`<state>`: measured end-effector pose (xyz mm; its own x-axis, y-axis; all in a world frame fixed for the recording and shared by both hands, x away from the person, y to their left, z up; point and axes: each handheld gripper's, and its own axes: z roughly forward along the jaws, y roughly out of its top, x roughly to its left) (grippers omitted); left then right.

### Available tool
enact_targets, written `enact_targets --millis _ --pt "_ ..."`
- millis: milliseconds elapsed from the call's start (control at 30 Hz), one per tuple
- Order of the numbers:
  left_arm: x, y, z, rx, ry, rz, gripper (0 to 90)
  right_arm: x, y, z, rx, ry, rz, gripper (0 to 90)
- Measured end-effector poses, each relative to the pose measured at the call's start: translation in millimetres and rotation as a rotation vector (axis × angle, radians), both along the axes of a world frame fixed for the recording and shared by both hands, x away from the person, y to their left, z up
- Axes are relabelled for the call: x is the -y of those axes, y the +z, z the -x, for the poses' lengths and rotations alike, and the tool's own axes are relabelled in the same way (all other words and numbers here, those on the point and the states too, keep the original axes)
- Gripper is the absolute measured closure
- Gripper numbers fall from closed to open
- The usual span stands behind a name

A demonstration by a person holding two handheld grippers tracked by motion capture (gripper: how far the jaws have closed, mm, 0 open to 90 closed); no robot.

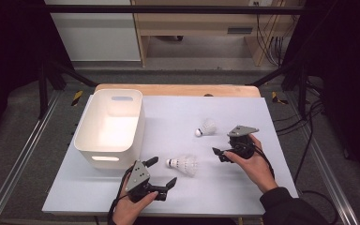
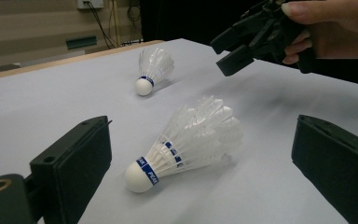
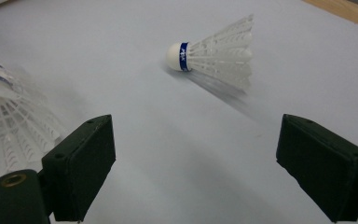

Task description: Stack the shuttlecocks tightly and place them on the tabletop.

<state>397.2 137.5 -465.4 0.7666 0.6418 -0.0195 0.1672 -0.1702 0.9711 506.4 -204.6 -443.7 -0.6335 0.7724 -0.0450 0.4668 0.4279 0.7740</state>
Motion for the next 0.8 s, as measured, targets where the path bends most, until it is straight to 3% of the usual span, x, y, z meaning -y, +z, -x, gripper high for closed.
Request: enact_targets --millis 200,333,800 --pt "0.7 0.7 4.1 0.017 -0.014 0.006 4.0 -5.7 4.8 -13.9 0.01 0.001 0.029 10.4" --pt "-3.7 1.2 7.5 0.03 -0.008 0.012 3.9 -9.4 7.4 -23.4 -0.007 0.009 0.055 10.3" --pt "-22.7 -0.1 18.6 0.052 -0.006 0.045 3.7 -16.3 0.9 -39.5 -0.046 0.023 0.073 13.5"
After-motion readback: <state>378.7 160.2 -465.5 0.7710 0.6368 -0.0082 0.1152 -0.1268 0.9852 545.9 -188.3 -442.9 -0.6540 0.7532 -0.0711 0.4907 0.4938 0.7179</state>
